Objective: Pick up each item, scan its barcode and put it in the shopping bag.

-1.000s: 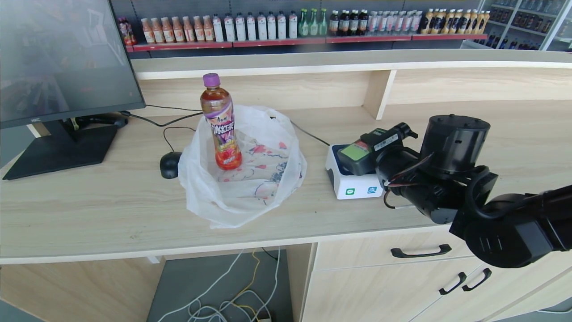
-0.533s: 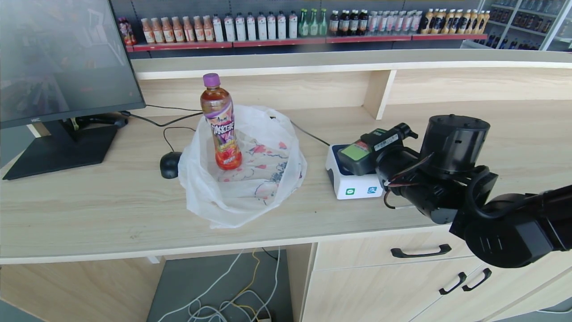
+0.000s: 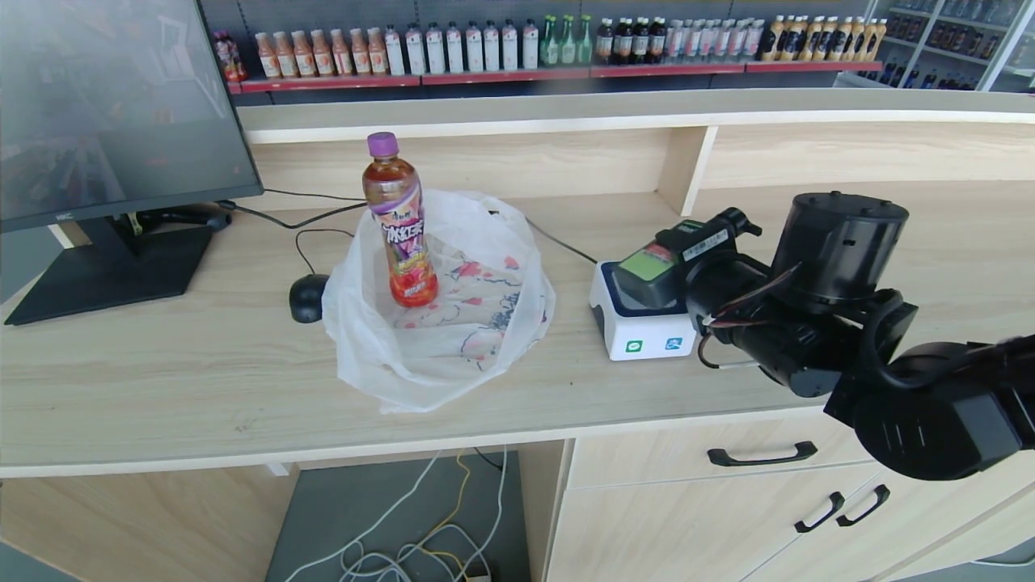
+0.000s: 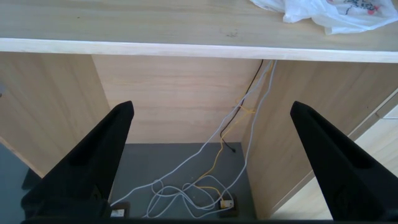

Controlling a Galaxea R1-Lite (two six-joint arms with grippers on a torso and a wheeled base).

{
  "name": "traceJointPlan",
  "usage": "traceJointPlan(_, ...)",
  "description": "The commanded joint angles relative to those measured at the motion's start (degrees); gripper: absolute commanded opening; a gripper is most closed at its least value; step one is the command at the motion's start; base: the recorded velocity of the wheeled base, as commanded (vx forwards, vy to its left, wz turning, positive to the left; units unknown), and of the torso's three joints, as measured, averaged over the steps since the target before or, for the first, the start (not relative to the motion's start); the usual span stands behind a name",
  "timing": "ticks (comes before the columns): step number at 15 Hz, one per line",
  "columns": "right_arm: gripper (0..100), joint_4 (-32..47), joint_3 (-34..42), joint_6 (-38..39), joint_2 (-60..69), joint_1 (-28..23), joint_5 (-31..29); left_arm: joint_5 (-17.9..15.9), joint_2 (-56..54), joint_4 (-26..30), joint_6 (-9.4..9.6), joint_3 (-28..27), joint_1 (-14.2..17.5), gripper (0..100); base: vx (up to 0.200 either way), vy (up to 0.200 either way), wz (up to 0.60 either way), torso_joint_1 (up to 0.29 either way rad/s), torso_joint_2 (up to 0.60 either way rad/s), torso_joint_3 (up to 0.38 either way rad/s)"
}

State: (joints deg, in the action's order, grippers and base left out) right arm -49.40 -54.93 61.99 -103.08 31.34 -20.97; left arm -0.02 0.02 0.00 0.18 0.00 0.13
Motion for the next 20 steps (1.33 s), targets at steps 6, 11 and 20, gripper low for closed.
traceJointPlan(6, 0, -3.0, 0.4, -15.1, 4.3, -0.3, -0.7, -0.1, 0.0, 0.0, -0.01, 0.0, 0.0, 100, 0.0, 0.0, 0.0, 0.0, 0.0, 0.0)
traceJointPlan(11, 0, -15.1, 0.4, -37.5, 5.5, -0.6, -1.4, 0.0, 0.0, 0.0, -0.01, 0.0, 0.0, 100, 0.0, 0.0, 0.0, 0.0, 0.0, 0.0)
traceJointPlan(20, 0, -21.4, 13.0, -64.3, 15.5, -0.3, 13.2, 0.0, 0.0, 0.0, -0.01, 0.0, 0.0, 100, 0.0, 0.0, 0.0, 0.0, 0.0, 0.0)
